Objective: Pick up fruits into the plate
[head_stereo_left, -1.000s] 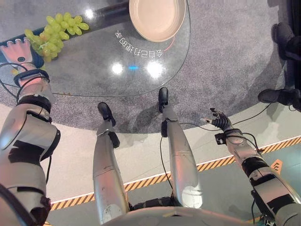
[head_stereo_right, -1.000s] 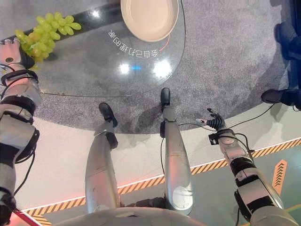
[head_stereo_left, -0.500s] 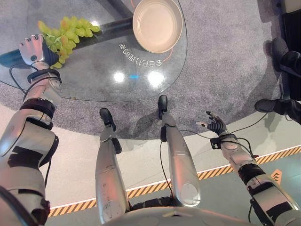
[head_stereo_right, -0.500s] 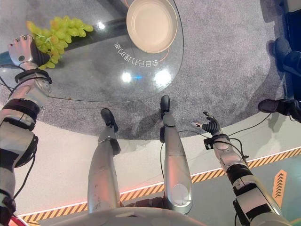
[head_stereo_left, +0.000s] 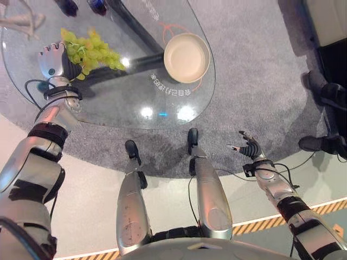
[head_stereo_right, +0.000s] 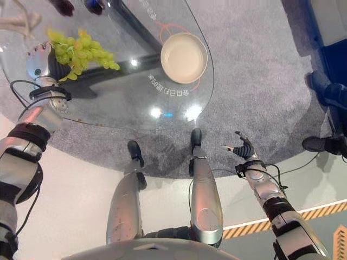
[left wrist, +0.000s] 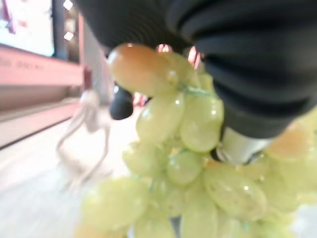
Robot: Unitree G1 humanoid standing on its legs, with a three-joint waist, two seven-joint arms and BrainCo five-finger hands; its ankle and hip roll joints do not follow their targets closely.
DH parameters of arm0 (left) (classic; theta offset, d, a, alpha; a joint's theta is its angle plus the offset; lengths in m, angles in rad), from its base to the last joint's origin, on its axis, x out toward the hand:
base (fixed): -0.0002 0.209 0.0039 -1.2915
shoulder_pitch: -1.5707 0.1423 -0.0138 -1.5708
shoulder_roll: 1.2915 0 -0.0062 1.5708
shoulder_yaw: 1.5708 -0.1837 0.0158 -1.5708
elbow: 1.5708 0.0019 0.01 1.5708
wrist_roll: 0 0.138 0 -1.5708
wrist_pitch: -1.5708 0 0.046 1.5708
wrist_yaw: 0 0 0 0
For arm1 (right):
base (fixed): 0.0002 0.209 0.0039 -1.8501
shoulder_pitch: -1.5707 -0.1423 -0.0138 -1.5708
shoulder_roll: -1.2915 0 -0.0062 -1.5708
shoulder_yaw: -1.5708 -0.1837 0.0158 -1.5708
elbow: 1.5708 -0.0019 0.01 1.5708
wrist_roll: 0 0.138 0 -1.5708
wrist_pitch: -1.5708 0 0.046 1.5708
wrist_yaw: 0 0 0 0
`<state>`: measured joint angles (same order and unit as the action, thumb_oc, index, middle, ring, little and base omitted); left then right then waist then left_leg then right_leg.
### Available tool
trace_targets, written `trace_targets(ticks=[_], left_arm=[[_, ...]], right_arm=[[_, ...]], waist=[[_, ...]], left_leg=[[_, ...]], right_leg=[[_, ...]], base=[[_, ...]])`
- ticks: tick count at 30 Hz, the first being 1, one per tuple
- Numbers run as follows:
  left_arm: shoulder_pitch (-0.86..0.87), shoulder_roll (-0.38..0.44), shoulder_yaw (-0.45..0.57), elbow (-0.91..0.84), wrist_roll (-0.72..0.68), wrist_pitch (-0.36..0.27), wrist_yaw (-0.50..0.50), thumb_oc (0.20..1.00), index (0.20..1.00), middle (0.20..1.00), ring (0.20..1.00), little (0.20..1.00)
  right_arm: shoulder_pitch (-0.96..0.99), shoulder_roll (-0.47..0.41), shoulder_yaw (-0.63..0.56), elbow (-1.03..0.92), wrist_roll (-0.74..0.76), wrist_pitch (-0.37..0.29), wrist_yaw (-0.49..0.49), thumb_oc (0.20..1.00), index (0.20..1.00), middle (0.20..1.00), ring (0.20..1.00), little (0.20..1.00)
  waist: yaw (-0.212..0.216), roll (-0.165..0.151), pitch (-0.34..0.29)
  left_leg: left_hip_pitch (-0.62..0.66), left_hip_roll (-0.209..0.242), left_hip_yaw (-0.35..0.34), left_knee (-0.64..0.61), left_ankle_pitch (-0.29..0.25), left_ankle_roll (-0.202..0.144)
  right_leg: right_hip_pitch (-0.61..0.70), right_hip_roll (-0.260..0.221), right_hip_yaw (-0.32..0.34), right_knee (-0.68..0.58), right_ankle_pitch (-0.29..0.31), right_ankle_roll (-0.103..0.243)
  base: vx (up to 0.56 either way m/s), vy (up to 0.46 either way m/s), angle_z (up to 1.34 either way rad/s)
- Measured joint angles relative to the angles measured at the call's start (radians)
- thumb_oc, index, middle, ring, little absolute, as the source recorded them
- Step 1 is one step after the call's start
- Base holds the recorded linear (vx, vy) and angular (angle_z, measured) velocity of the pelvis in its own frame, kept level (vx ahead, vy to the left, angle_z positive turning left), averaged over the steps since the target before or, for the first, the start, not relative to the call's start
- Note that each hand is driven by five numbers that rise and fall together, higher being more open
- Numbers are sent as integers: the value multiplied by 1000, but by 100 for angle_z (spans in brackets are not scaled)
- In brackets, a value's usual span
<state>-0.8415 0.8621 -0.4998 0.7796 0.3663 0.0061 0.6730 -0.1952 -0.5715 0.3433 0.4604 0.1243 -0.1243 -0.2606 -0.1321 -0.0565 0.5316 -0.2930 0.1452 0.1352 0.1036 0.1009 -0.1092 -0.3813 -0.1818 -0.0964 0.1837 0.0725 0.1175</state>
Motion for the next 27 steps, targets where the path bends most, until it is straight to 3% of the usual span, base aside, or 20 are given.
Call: trace_targets(ticks=[5, 11, 16, 18, 24, 26, 27], left_arm=[[179, 67, 94, -174, 53, -61, -67, 200, 200, 200, 200, 200], [416, 95, 191, -294, 103, -135, -113, 200, 200, 200, 200, 200], [474, 100, 204, -371, 146, -165, -144, 200, 200, 200, 200, 200], [498, 113, 204, -454, 148, -181, -184, 200, 200, 200, 200, 200], [497, 137, 211, -586, 167, -257, -298, 200, 200, 200, 200, 200], [500, 137, 211, -615, 165, -274, -346, 200, 200, 200, 200, 200], [500, 137, 210, -637, 164, -277, -385, 200, 200, 200, 200, 200]], right_arm=[[42, -10, -74, -145, -49, -6, 18, 1000, 1000, 1000, 1000, 1000], [80, -80, -150, -332, -75, -11, 141, 1000, 1000, 1000, 1000, 1000], [70, -121, -178, -396, -65, -12, 229, 1000, 1000, 1000, 1000, 1000], [31, -137, -177, -448, -61, -4, 281, 1000, 1000, 1000, 1000, 1000], [-136, -160, -123, -551, 20, 37, 372, 1000, 1000, 1000, 1000, 1000], [-146, -160, -100, -566, 104, 92, 406, 1000, 1000, 1000, 1000, 1000], [-178, -152, -60, -571, 201, 155, 427, 1000, 1000, 1000, 1000, 1000]], waist=[[11, 32, -23], [26, 90, -180], [45, 91, -252], [55, 91, -309], [72, 93, -391], [87, 92, -414], [88, 92, -421]], left_leg=[[157, -7, 7, -89, 20, 4], [289, -7, 10, -188, 20, 1], [353, -6, 12, -192, 8, -8], [377, -4, 14, -193, -5, -11], [411, -3, 24, -193, -12, -12], [412, -4, 22, -193, -12, -12], [413, -4, 21, -193, -12, -11]], right_leg=[[160, 2, -17, -86, 18, -3], [308, 14, -42, -207, 28, 4], [397, 17, -53, -262, 30, 7], [427, 20, -56, -275, 28, 11], [458, 20, -53, -276, 26, 13], [460, 19, -53, -276, 26, 13], [461, 20, -54, -276, 26, 13]], base=[[159, -11, 5], [189, -2, 2], [114, -8, 2], [100, -32, -2], [26, -23, -1], [38, -55, 1], [26, -36, 1]])
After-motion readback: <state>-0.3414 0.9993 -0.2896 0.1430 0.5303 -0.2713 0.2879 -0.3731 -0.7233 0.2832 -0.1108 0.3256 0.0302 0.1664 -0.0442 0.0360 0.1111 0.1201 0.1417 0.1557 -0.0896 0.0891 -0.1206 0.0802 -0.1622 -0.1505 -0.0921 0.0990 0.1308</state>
